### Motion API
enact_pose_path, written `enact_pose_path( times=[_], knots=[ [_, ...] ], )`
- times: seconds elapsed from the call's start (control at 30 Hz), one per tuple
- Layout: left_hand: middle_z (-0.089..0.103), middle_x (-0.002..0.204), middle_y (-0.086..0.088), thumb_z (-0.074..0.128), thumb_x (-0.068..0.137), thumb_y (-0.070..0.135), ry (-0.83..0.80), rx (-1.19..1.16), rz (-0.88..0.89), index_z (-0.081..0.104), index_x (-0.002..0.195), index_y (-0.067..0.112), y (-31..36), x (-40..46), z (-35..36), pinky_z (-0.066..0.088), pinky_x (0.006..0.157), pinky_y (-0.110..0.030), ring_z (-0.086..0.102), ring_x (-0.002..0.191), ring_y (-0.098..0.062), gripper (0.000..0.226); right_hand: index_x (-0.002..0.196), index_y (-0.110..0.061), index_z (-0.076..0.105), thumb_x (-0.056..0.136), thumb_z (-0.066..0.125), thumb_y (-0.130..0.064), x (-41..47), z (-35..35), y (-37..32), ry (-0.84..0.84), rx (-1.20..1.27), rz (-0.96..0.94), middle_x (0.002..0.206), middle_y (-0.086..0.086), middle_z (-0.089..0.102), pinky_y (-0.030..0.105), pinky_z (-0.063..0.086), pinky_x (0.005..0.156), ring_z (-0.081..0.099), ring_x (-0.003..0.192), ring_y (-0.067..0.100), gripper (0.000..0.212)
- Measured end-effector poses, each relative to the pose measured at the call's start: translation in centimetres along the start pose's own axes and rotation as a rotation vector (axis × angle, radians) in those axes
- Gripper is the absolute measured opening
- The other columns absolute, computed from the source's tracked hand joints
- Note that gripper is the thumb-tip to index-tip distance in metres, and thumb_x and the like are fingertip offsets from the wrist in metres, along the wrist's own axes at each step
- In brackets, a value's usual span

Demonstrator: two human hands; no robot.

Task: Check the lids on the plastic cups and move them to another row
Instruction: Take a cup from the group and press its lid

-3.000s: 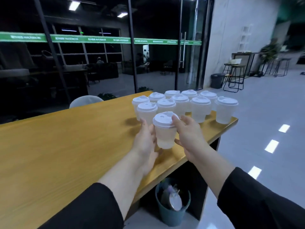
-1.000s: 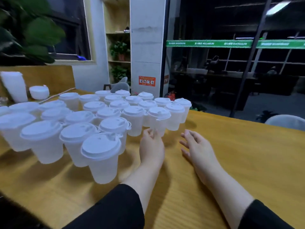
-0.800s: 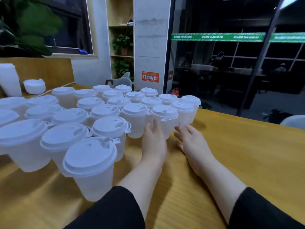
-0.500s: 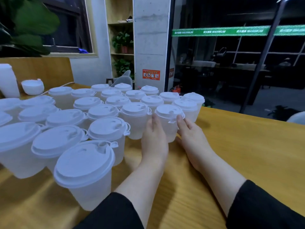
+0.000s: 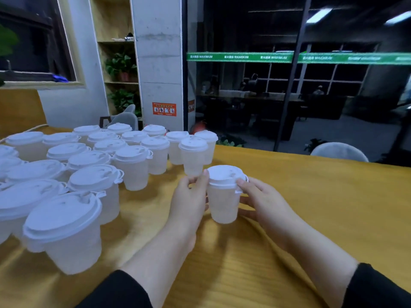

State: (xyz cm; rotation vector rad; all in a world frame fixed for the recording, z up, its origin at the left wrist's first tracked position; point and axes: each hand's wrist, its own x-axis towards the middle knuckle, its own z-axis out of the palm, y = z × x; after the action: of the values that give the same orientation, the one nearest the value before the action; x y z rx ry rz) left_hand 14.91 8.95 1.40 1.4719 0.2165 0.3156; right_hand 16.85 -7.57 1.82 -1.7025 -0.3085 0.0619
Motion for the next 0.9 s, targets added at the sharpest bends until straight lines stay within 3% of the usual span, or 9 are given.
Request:
enact_pose_path(
  times=[0.13,0.27,0.4,0.47,0.53,0.63,0.7,0.8,0.9],
  knots=[
    [0.075,0.099,0.004,0.058,0.080,0.072,-0.107,0.148,0.127,0.064,0.103,0.039,-0.2,-3.9,4.0,0.059,0.089,-0.049,0.073,0.093,-0.019,0.040,0.130,-0.027,0.068,0.109,0.041,-0.036,-4.7,-5.6,0.0,-0.040,0.064,0.043,0.128,-0.004,0.072,0.054,0.049,0.108,0.065,0.123,0.022,0.035],
    [0.071,0.104,0.007,0.063,0.096,0.051,-0.179,0.244,0.226,0.066,0.111,0.037,-0.1,-6.4,7.7,0.055,0.078,-0.033,0.068,0.095,-0.014,0.021,0.136,-0.021,0.065,0.109,0.038,-0.033,-7.8,-10.3,0.6,-0.085,0.107,0.030,0.134,0.009,0.067,0.059,0.044,0.111,0.060,0.129,0.030,0.040],
    [0.069,0.109,0.010,0.060,0.100,0.045,-0.255,0.262,0.245,0.067,0.120,0.036,-0.4,-6.8,10.3,0.053,0.087,-0.031,0.064,0.105,-0.010,0.023,0.136,-0.023,0.065,0.105,0.042,-0.038,-9.1,-12.5,1.5,-0.109,0.119,0.030,0.136,0.001,0.067,0.053,0.046,0.111,0.060,0.130,0.020,0.041],
    [0.068,0.115,0.015,0.059,0.099,0.047,-0.300,0.246,0.274,0.066,0.120,0.036,-0.3,-6.8,11.0,0.052,0.090,-0.029,0.063,0.108,-0.005,0.024,0.132,-0.027,0.067,0.101,0.045,-0.047,-9.2,-13.2,1.8,-0.055,-0.020,-0.023,0.128,-0.005,0.071,0.048,0.051,0.108,0.064,0.124,0.012,0.043],
    [0.066,0.119,0.019,0.055,0.093,0.055,-0.339,0.254,0.340,0.066,0.117,0.039,-0.3,-6.5,11.1,0.048,0.086,-0.023,0.062,0.108,0.000,0.031,0.126,-0.030,0.066,0.092,0.046,-0.054,-8.9,-13.7,1.4,0.082,-0.175,-0.116,0.113,-0.009,0.074,0.046,0.056,0.099,0.070,0.105,0.007,0.046],
    [0.065,0.121,0.020,0.053,0.088,0.063,-0.443,0.274,0.368,0.066,0.117,0.042,-0.5,-6.3,10.4,0.049,0.085,-0.022,0.064,0.103,-0.003,0.038,0.107,-0.030,0.062,0.101,0.049,-0.053,-8.6,-14.7,1.1,0.208,-0.262,-0.320,0.091,-0.002,0.073,0.048,0.057,0.089,0.070,0.085,0.015,0.028],
    [0.066,0.121,0.017,0.054,0.084,0.071,-0.497,0.280,0.359,0.064,0.120,0.045,-0.9,-6.3,10.0,0.052,0.085,-0.023,0.065,0.101,-0.009,0.046,0.099,-0.035,0.060,0.100,0.054,-0.049,-8.7,-15.4,1.4,0.124,-0.383,-0.448,0.086,-0.001,0.072,0.040,0.056,0.084,0.069,0.082,0.017,0.015],
    [0.070,0.116,0.008,0.053,0.078,0.075,-0.498,0.264,0.355,0.062,0.123,0.050,-1.4,-6.1,9.9,0.054,0.094,-0.036,0.065,0.105,-0.016,0.052,0.104,-0.033,0.063,0.092,0.062,-0.041,-9.3,-16.3,1.5,-0.046,-0.494,-0.552,0.090,-0.007,0.069,0.018,0.052,0.081,0.067,0.087,0.015,0.014],
    [0.073,0.112,0.006,0.054,0.077,0.074,-0.509,0.236,0.343,0.061,0.122,0.050,-1.5,-5.7,9.9,0.055,0.088,-0.033,0.068,0.104,-0.013,0.051,0.107,-0.038,0.063,0.090,0.067,-0.039,-9.3,-16.6,1.2,-0.055,-0.644,-0.587,0.093,-0.012,0.068,0.014,0.049,0.084,0.068,0.090,0.013,0.017]
  ],
)
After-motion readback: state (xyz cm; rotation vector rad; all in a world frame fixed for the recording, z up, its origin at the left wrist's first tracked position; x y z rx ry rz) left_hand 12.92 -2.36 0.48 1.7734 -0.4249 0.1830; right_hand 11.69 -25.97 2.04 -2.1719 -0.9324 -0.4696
